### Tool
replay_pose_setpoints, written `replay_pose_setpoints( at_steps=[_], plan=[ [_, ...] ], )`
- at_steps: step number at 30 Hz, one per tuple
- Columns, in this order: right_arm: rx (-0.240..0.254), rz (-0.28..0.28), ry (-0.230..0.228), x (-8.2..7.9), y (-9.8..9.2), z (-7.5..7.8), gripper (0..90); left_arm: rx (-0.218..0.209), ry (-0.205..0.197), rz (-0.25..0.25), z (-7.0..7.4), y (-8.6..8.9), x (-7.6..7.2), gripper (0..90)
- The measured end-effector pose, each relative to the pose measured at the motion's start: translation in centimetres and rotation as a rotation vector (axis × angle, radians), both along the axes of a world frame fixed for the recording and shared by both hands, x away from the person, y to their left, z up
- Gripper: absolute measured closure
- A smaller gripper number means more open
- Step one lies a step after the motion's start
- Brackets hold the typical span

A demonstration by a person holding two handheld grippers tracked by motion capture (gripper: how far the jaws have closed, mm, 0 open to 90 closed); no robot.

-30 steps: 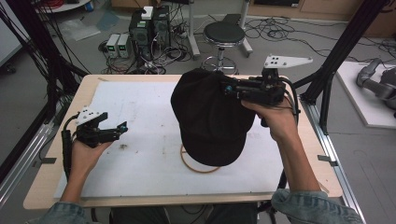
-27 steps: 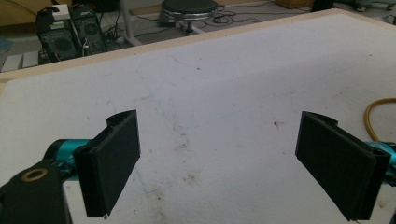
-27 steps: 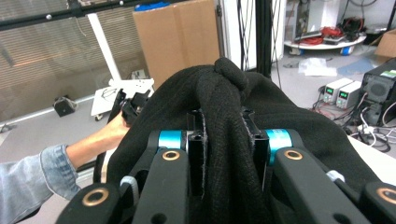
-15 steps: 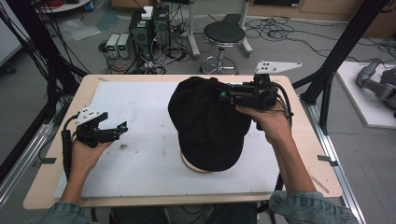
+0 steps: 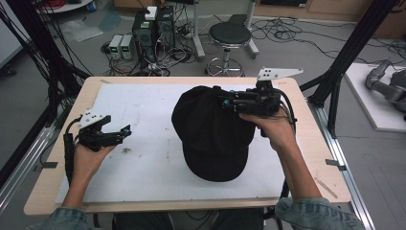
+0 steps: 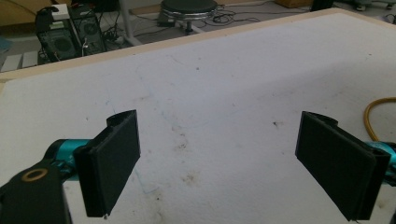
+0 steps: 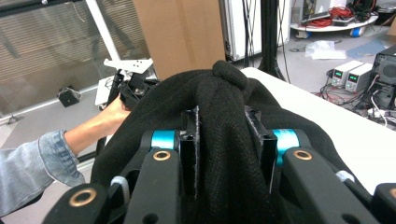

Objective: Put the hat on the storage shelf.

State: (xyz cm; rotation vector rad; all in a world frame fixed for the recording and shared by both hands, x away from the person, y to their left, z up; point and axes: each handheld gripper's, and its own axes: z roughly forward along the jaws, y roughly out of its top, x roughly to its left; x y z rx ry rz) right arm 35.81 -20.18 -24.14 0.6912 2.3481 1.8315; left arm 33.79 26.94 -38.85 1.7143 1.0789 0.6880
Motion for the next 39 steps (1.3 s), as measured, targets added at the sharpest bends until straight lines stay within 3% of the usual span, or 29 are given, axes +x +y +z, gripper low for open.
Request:
replay_pose_setpoints(
  at_steps=[20,28,39],
  plan=[
    [0.024,0.011,0.025,0.0,0.0,-1.0,63.1,0.001,0.000,0.000,0.0,0.0,0.0,14.3],
    [0.061,0.023,0.045,0.2,-0.2,-1.3,59.4,0.001,0.001,-0.001,0.0,-0.1,0.0,14.3],
    [0.071,0.026,0.043,0.2,0.4,-1.3,53.7,-0.002,0.005,-0.001,0.1,-0.1,0.0,14.3]
  ],
)
